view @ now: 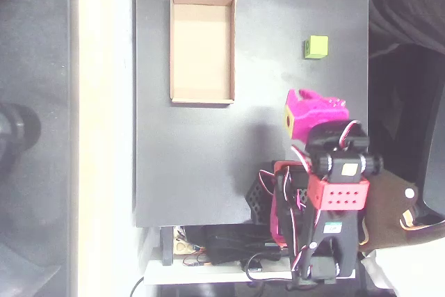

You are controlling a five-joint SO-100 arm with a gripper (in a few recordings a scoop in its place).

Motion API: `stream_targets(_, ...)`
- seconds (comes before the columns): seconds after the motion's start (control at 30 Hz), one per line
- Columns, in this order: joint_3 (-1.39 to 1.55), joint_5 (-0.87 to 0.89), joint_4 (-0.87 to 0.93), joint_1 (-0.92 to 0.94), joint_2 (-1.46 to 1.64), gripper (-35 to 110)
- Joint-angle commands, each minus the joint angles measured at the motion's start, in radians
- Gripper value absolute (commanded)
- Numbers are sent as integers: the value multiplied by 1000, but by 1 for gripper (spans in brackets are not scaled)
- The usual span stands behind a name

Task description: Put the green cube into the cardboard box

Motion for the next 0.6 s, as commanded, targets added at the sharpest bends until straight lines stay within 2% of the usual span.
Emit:
stream_targets(0.0, -195, 5, -2, -3, -97, 5)
stream_targets(0.57, -744, 12, -2, 49, -538, 5)
